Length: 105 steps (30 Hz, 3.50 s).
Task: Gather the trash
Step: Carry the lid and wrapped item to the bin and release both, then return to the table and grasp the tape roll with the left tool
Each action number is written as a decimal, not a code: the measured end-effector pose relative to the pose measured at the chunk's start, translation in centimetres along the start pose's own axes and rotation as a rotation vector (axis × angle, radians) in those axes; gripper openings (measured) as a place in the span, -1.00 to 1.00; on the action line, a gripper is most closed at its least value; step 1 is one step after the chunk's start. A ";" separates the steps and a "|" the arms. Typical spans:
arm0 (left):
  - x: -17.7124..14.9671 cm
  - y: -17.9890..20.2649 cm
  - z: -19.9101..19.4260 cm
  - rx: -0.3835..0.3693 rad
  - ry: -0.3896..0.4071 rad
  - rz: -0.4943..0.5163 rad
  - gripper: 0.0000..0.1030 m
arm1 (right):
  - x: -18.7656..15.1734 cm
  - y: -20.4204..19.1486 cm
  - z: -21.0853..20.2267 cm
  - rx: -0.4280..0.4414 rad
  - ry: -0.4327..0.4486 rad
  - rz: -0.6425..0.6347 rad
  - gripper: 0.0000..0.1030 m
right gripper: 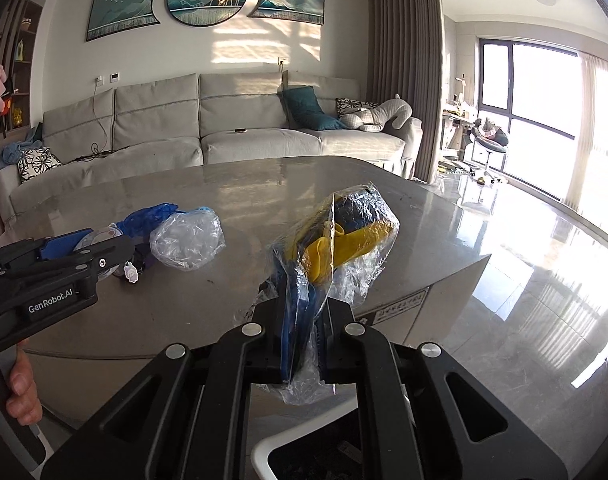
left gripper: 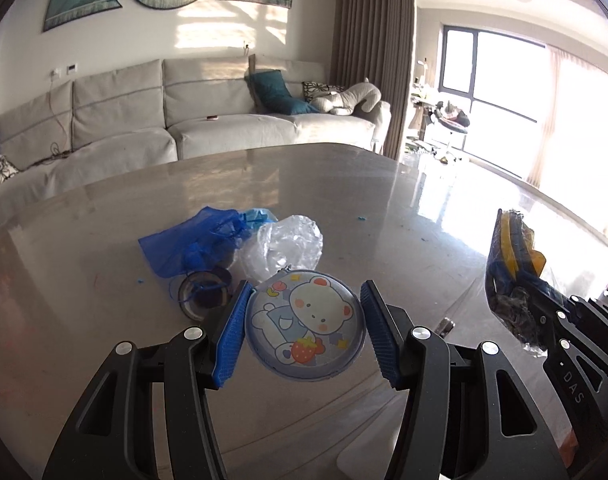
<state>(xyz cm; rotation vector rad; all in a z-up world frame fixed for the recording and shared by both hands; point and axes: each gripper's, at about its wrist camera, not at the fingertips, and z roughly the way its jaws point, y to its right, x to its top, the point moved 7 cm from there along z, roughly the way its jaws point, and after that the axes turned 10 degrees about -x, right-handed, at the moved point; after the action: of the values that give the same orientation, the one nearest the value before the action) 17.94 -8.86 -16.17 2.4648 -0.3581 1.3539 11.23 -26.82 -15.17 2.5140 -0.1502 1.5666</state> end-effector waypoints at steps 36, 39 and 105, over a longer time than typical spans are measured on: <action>-9.8 17.6 5.2 -0.307 -0.270 0.314 0.92 | -8.3 8.2 -3.9 -0.237 -0.106 0.135 -0.77; -8.8 16.5 5.0 -0.285 -0.256 0.281 0.92 | -8.6 7.9 -3.7 -0.229 -0.115 0.132 -0.77; -2.6 -12.6 4.8 0.171 -0.162 -0.175 0.92 | 3.1 -11.4 5.9 0.183 0.080 -0.083 0.92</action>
<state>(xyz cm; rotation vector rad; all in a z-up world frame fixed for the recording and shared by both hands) 24.79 1.16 -22.62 2.6820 -0.0608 1.1614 19.83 -16.80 -16.03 2.5481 0.1123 1.7147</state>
